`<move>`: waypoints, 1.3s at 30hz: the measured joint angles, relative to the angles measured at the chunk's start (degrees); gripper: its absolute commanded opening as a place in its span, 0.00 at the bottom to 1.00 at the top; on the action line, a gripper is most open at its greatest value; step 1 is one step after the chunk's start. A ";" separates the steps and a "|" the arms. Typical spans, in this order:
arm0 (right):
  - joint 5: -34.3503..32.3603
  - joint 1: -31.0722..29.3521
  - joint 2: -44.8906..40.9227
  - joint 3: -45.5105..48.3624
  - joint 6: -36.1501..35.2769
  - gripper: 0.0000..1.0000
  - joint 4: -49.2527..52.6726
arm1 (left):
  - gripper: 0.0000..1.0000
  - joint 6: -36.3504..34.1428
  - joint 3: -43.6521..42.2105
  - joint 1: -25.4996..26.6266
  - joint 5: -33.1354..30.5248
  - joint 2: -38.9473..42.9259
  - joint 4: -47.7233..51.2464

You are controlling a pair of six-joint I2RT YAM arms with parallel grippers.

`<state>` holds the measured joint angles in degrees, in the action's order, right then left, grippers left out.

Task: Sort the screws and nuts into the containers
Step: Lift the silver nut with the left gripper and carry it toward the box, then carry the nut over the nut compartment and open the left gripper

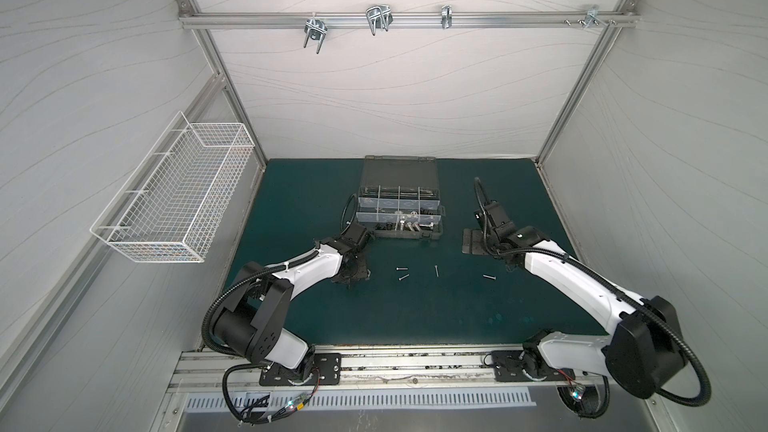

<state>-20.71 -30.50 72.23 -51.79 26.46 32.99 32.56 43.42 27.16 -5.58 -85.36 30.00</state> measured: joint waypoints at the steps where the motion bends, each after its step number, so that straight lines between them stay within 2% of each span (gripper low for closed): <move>1: -0.02 0.00 0.00 0.00 -0.04 0.99 0.00 | 0.11 0.02 0.04 0.00 0.02 0.00 0.07; 8: -0.07 0.00 -0.02 0.00 -0.31 0.99 0.00 | 0.11 0.02 2.91 0.17 0.07 1.51 1.73; 14: -0.04 0.00 -0.07 0.00 -0.31 0.99 -0.02 | 0.11 -0.22 10.45 1.14 0.33 1.40 -1.20; 24: 0.15 0.02 -0.07 0.00 -0.28 0.99 -0.20 | 0.10 -3.69 27.96 4.98 2.27 -11.67 -7.69; 33: 1.97 0.22 1.84 0.00 0.63 0.99 -3.04 | 0.10 -5.18 37.97 5.20 5.38 -19.78 -7.61; 39: 3.43 0.22 6.03 -0.35 0.57 0.99 -3.72 | 0.10 -6.01 39.28 5.20 7.15 -20.90 -7.52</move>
<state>-17.28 -30.28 78.26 -52.14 27.03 29.28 26.55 82.70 32.36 1.56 -106.26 22.48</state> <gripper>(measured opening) 0.989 0.128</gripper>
